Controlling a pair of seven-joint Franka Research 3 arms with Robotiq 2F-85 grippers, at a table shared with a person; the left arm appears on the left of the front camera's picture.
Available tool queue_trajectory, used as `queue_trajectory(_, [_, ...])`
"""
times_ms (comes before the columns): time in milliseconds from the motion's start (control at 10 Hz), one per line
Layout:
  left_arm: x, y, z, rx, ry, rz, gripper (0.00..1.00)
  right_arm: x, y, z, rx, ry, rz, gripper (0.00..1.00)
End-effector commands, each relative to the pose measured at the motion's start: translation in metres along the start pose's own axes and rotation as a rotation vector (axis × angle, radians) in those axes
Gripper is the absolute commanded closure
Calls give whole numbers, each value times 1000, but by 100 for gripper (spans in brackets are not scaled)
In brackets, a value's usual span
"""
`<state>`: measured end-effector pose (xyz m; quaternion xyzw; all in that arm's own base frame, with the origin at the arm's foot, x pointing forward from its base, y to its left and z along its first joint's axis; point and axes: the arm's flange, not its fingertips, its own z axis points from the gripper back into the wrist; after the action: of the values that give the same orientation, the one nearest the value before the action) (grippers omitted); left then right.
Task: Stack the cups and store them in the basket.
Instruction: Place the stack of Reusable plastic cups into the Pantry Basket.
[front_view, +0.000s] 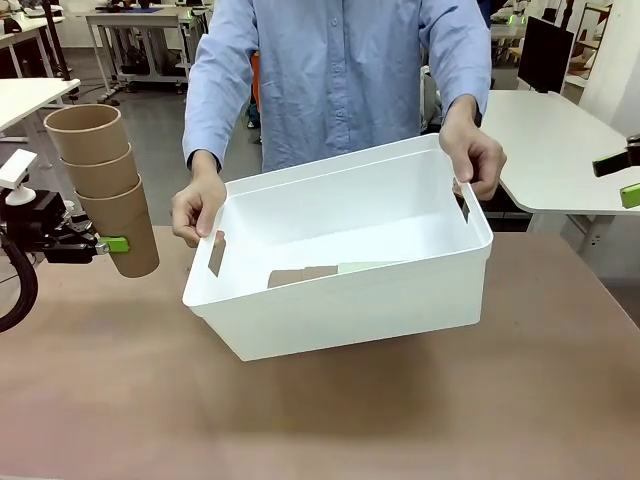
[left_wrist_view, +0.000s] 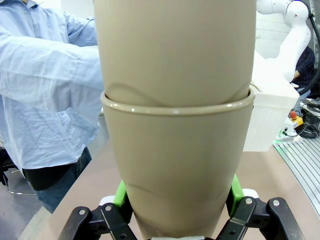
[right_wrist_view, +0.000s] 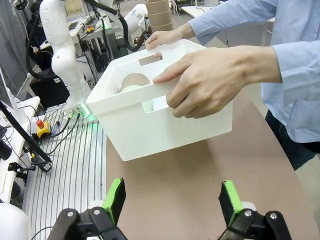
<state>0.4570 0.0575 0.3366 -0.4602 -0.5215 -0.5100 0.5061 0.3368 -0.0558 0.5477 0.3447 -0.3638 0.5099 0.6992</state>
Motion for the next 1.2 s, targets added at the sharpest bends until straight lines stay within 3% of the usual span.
queue_trajectory(0, [5,0,0,-4,-7,-12,15,2,1,0,-1,-14,-18,0])
queue_trajectory(800, [0,0,0,0,0,0,15,2,1,0,-1,-14,-18,0])
queue_trajectory(1100, [50,-19,-10,28,39,17,15,2,1,0,-1,-14,-18,0])
